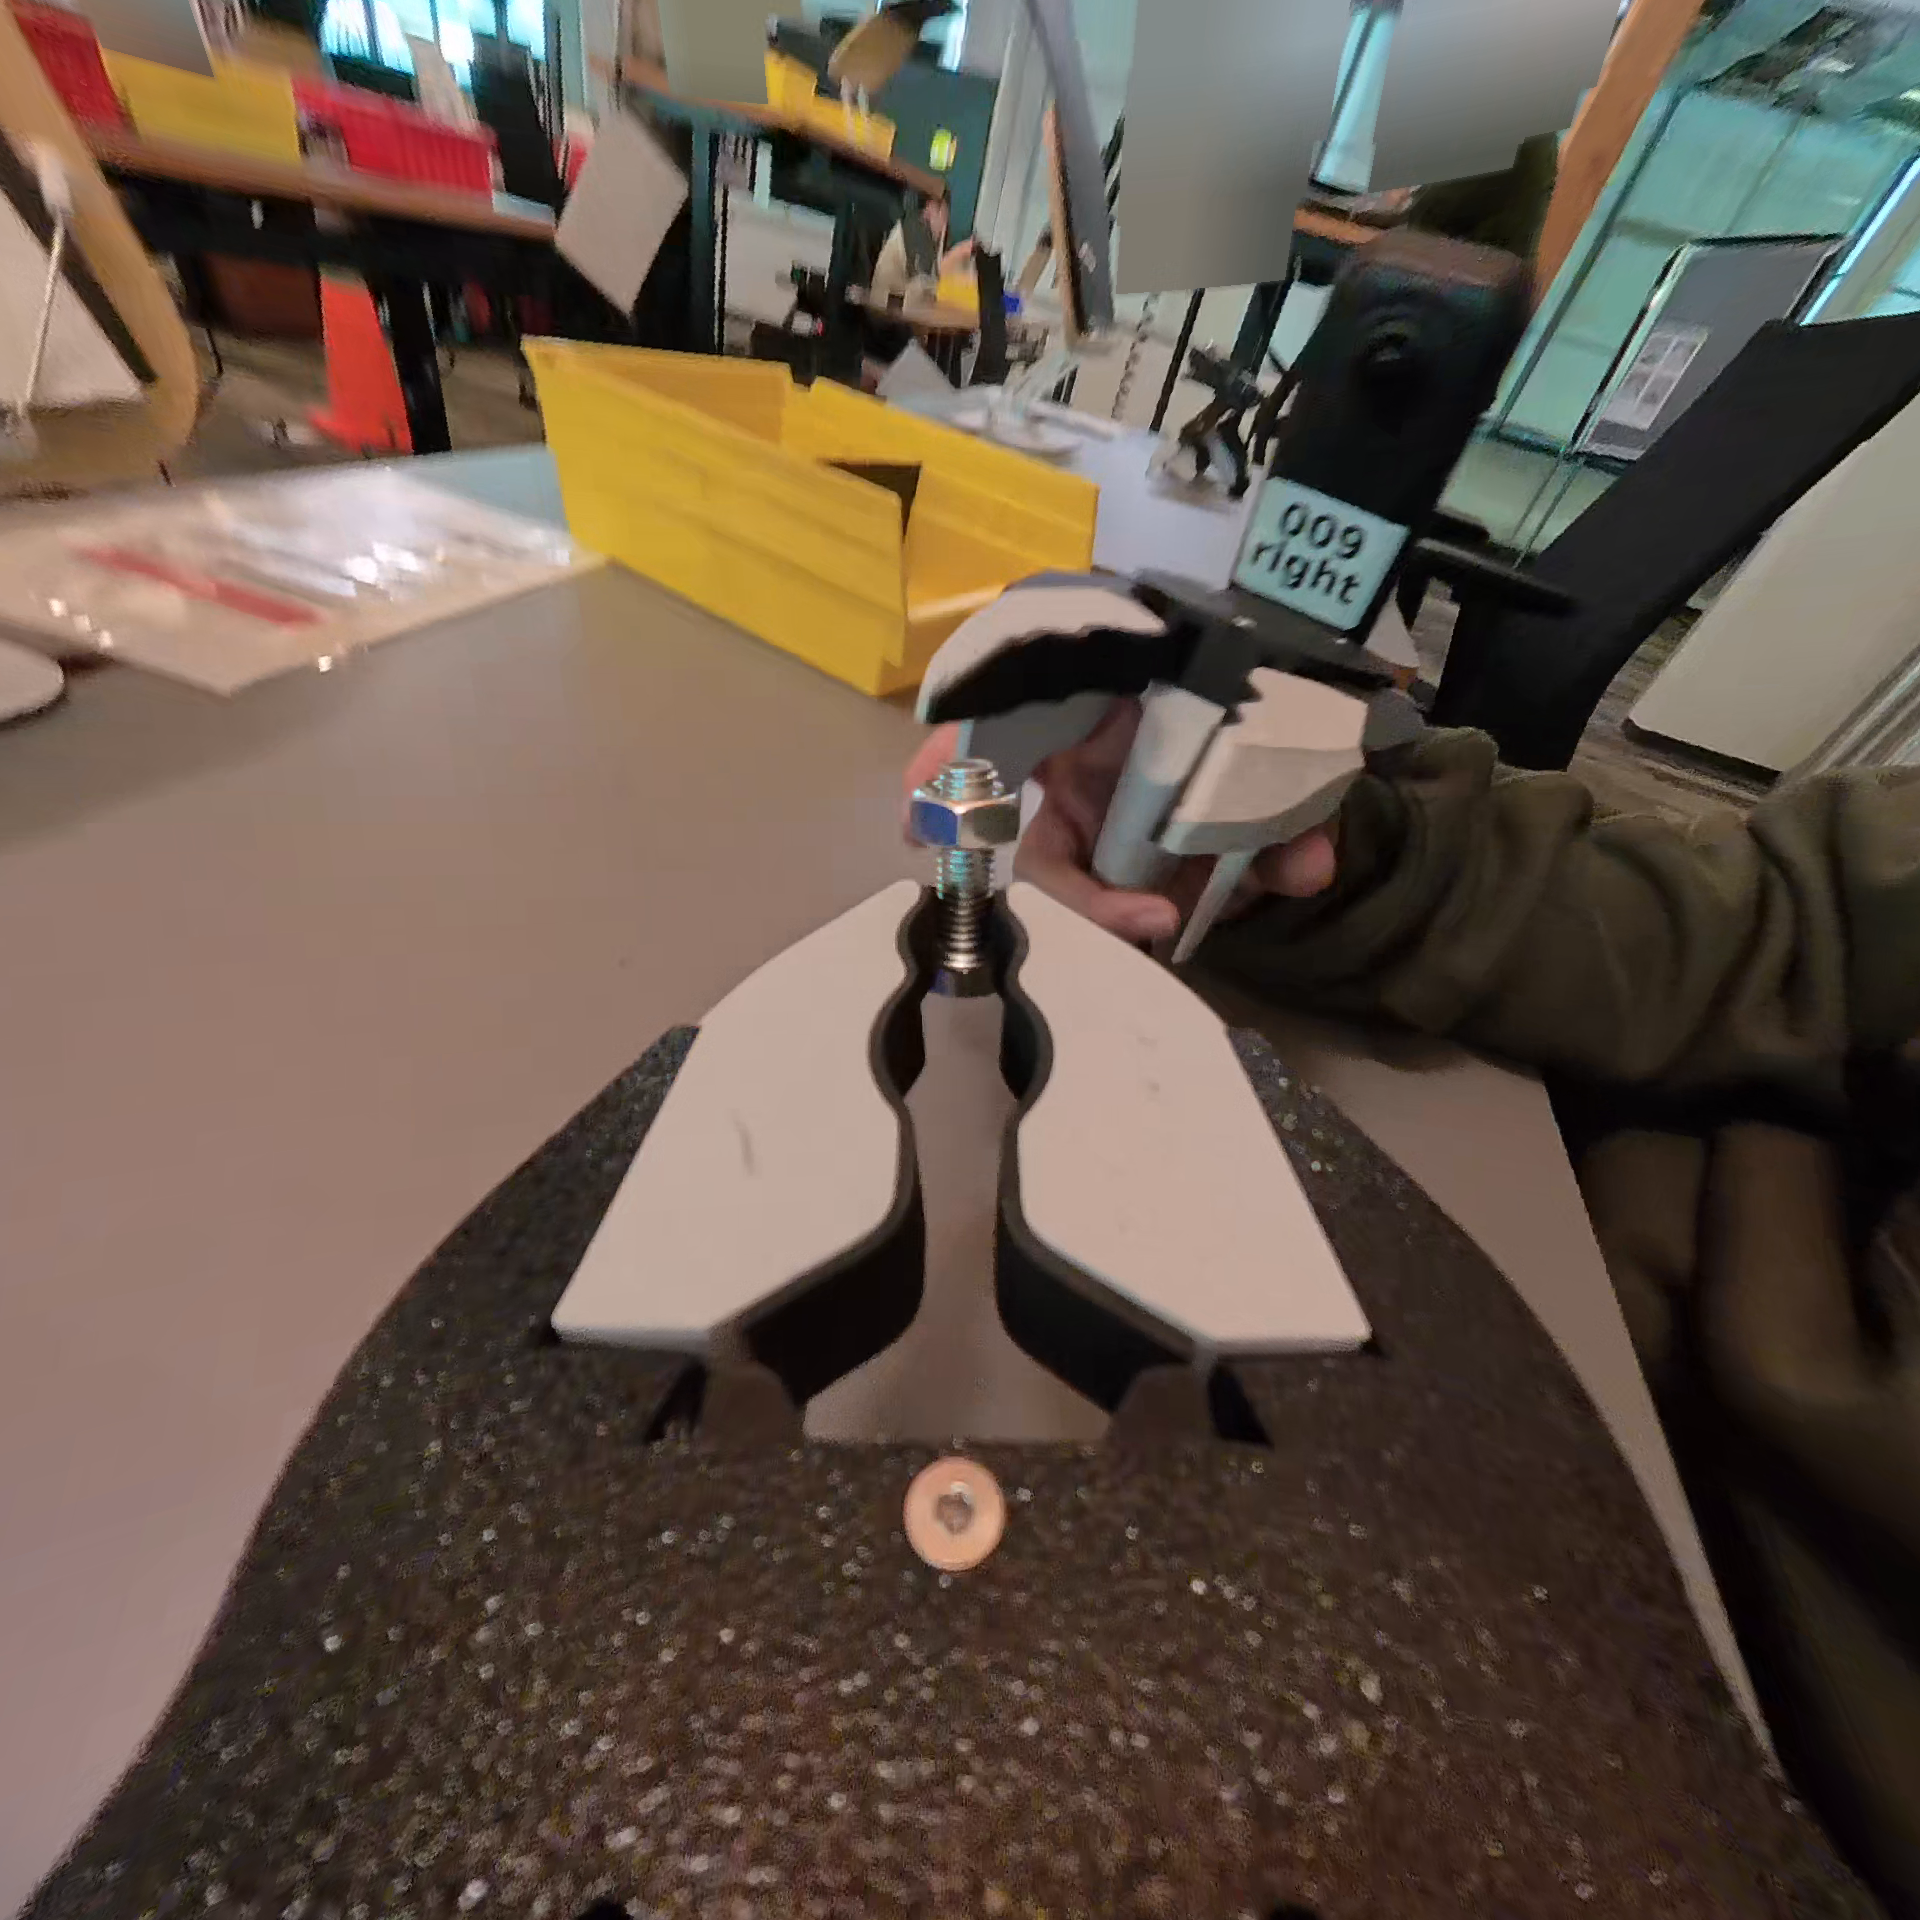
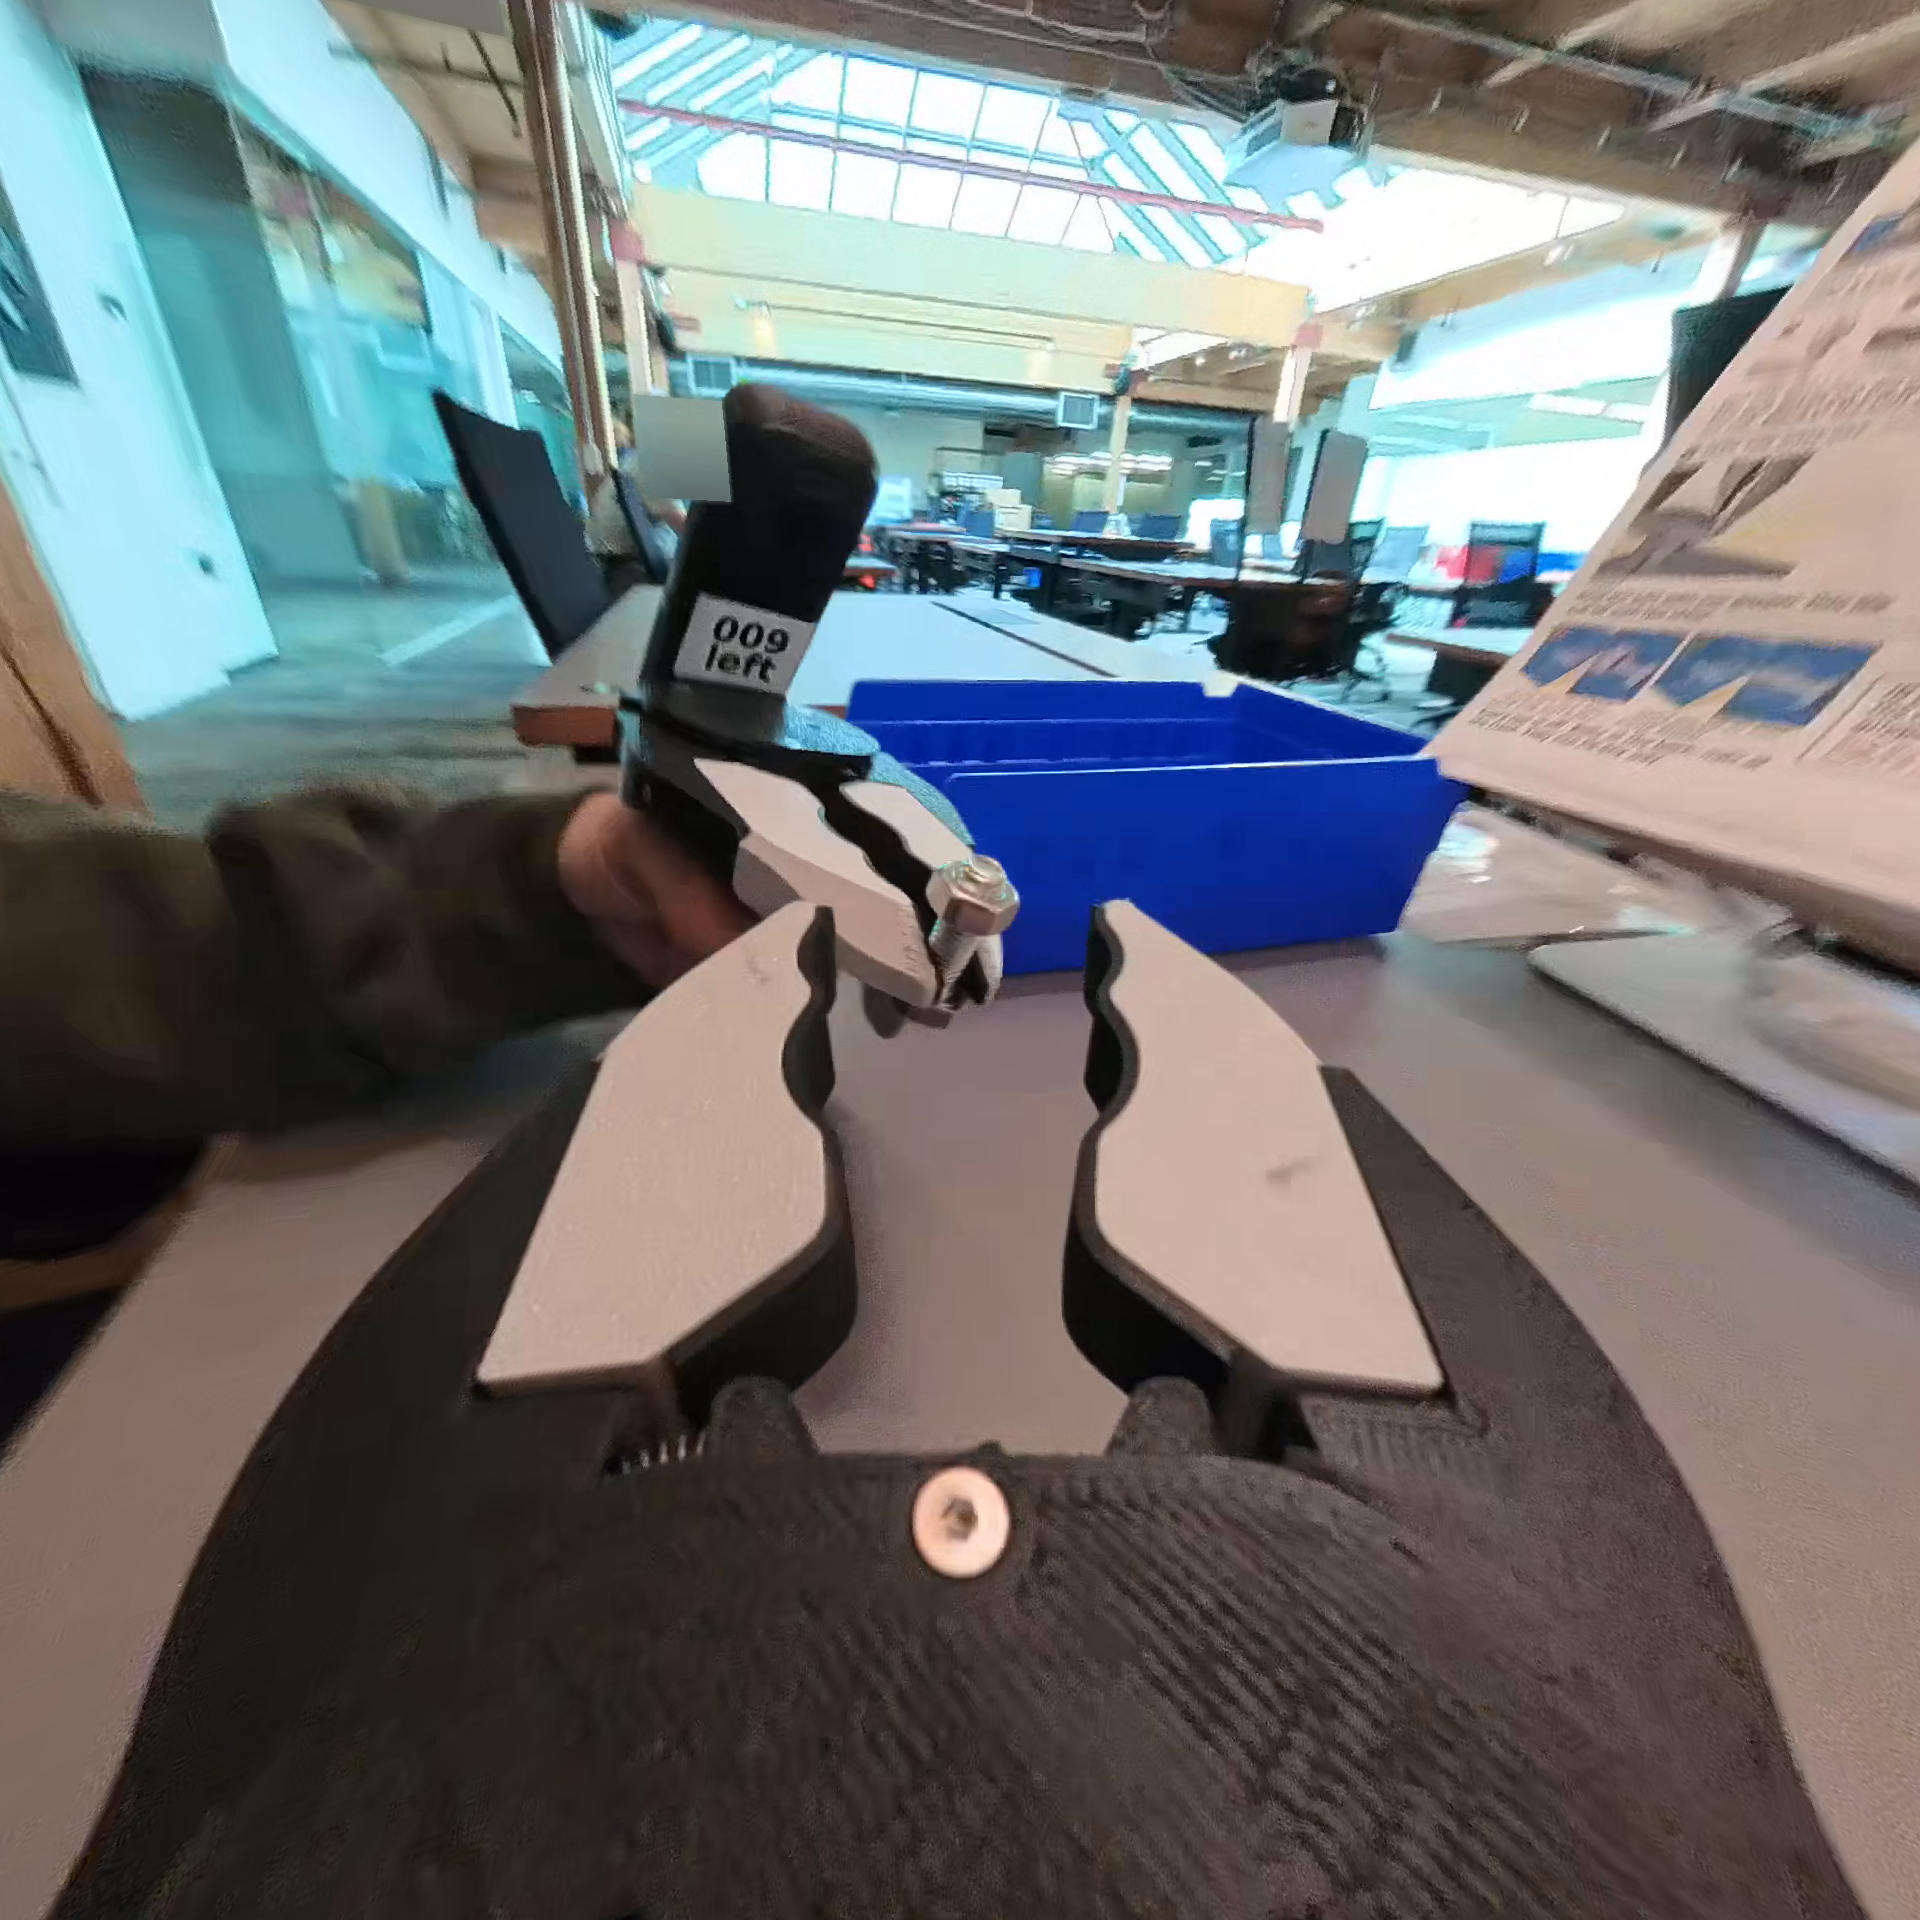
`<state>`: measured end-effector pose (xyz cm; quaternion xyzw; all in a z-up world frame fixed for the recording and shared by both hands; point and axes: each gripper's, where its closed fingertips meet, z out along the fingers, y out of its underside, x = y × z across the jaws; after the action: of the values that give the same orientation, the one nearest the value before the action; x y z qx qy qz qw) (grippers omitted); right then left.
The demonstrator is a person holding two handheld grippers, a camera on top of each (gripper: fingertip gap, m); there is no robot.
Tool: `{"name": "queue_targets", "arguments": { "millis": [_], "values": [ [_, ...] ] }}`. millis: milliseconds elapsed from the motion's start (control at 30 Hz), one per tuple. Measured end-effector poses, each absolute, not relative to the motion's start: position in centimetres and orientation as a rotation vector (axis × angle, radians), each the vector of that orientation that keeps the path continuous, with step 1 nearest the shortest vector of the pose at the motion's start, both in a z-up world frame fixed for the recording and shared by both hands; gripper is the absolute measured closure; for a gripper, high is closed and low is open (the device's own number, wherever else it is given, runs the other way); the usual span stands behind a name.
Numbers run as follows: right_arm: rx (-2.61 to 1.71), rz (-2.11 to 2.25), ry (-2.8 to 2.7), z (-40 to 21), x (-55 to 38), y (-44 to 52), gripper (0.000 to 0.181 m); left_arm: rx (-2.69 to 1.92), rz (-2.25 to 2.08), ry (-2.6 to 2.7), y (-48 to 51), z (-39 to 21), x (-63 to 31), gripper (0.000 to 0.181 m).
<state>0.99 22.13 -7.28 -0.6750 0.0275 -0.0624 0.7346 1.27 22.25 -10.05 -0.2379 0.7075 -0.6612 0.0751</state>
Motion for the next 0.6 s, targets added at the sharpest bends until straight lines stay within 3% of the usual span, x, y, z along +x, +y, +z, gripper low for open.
{"name": "queue_targets", "arguments": {
  "millis": [167,300,400,433,600],
  "values": [
    [-1.424,-0.021,0.161,-7.1,1.4,22.5,0.161,-0.584,-1.946,2.039,20.9,-10.5,1.3,0.172],
    [-1.448,-0.011,0.174,-7.6,1.7,22.5,0.160,-0.581,-1.926,2.036,20.7,-10.6,1.4,0.172],
    [-1.477,-0.078,0.242,-7.7,3.6,21.3,0.144,-0.572,-1.983,1.982,21.0,-10.0,1.2,0.172],
    [-1.484,-0.145,0.336,-8.0,5.5,20.3,0.162,-0.560,-2.039,1.940,21.0,-9.4,1.0,0.172],
    [-1.452,0.018,0.292,-7.9,4.2,20.0,0.141,-0.612,-2.028,1.915,21.1,-9.4,1.4,0.172]
  ]
}}
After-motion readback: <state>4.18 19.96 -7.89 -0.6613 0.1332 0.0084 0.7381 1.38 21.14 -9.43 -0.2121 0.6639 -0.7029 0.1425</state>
